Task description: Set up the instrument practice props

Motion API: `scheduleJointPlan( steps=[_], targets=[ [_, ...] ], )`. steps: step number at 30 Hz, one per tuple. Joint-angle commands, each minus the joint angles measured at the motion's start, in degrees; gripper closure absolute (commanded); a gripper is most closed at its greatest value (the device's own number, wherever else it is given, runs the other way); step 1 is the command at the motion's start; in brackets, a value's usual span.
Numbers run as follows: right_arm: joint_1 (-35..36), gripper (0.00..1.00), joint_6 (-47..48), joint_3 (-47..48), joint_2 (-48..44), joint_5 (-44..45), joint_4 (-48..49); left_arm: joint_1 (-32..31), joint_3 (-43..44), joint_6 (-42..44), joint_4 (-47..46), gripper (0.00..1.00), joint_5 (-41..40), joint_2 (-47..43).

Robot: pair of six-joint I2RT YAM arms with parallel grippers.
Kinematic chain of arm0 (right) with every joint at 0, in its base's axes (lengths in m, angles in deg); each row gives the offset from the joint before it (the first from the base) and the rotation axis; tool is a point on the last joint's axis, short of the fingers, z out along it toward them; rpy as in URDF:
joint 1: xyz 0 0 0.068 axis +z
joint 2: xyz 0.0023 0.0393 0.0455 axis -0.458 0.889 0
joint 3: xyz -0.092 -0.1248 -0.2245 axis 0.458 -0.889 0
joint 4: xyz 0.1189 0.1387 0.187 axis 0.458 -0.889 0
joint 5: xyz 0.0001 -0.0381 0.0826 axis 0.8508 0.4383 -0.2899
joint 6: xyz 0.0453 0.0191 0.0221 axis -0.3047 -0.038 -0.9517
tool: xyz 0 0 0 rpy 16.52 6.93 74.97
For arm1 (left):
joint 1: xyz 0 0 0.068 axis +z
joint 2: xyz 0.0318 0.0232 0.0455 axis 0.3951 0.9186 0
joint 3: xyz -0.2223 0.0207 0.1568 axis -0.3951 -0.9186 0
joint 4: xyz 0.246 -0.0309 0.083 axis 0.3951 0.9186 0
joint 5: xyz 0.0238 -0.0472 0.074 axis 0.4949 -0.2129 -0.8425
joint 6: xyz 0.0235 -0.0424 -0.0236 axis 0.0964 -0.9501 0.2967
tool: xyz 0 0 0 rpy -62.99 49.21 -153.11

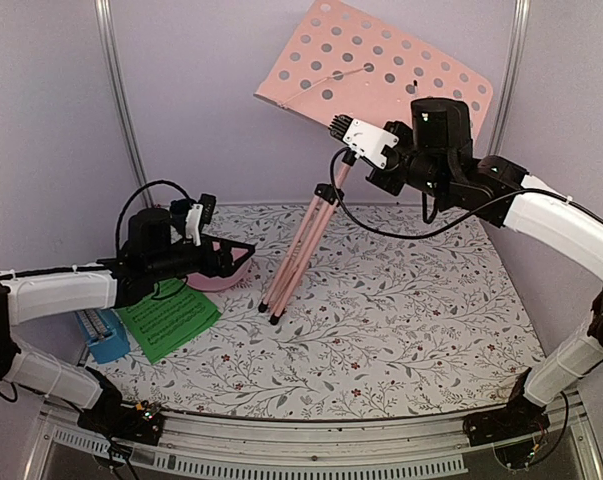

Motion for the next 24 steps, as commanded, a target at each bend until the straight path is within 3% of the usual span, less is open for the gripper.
scheduleJointPlan(
  steps=[1,7,12,20,24],
  targets=[
    [3.98,1.00,11.00,8.55,-2.09,5.73,23.36,-0.87,-1.34,1.87,-4.64,0.11,2.11,-1.28],
    [8.95,1.00,20.14,11.23,0.59,9.00,29.97,-1.24,-4.36,1.97,-10.08,0.32,2.72,-1.25],
    [11.71,1.00,28.34,9.04,1.18,11.53,37.13,-3.55,-7.11,3.73,-16.45,0.43,0.27,-1.20],
    [14.57,1.00,32.90,8.49,2.09,10.21,37.69,-7.37,-10.61,11.14,-27.15,0.56,-5.25,2.02],
    [14.92,1.00,33.62,7.36,2.89,10.42,37.61,-9.17,-9.70,14.31,-30.36,0.68,-7.42,5.87]
  ],
)
